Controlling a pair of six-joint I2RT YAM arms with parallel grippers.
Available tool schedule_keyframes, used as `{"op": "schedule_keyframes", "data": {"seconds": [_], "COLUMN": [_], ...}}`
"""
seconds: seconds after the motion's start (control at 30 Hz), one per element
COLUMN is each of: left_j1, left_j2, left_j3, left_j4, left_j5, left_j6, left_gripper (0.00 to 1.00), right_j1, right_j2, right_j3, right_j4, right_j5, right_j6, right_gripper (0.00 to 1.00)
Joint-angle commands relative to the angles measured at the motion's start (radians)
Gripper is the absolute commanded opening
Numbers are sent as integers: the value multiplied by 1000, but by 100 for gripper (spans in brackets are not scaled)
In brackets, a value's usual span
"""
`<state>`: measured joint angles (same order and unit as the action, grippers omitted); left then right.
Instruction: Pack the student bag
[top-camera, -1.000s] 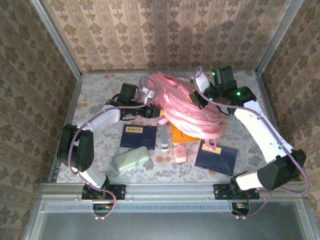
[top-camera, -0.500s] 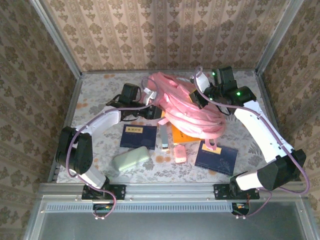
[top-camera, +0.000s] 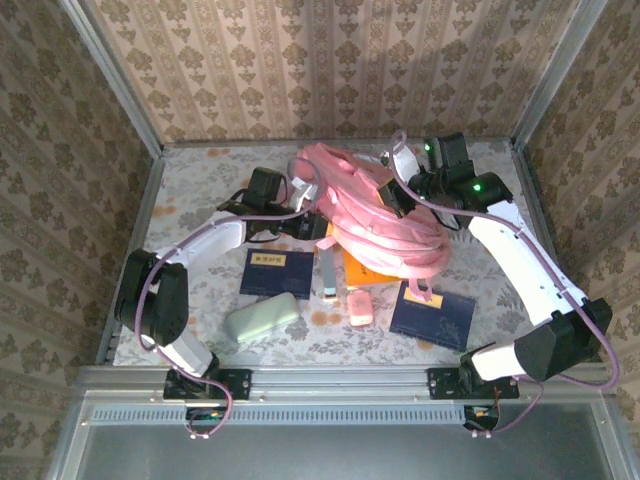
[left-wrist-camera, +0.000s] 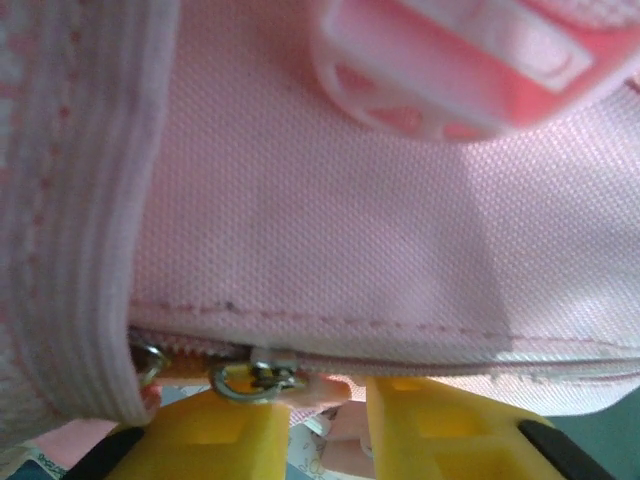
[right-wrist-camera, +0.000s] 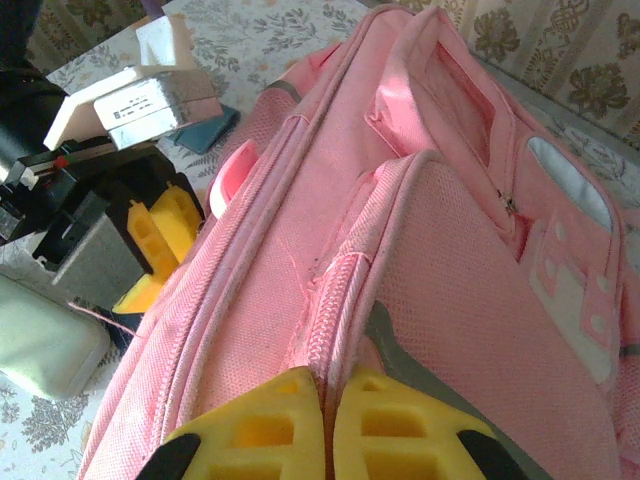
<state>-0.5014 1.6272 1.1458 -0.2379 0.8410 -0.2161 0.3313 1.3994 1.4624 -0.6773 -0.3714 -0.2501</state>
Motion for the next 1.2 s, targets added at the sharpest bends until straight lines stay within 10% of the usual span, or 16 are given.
{"op": "schedule_keyframes", "data": {"seconds": [0.0,0.23,1.17], "left_j1": [9,17,-188], "left_j2": [14,-5,-87], "left_j3": [40,41,106], "left_j4": [-6,-45,-269], "left_j5": [-18,-45,-157], "left_j6": [10,20,64], "left_gripper": [18,5,4], "right_j1": [2,4,96], "right_j2": [-44,-36,67], "right_j3": [14,11,11], "right_j4": [134,134,184], "right_j5": [-62,-35,174], "right_j6": [18,16,119], "right_gripper": [0,0,0]}}
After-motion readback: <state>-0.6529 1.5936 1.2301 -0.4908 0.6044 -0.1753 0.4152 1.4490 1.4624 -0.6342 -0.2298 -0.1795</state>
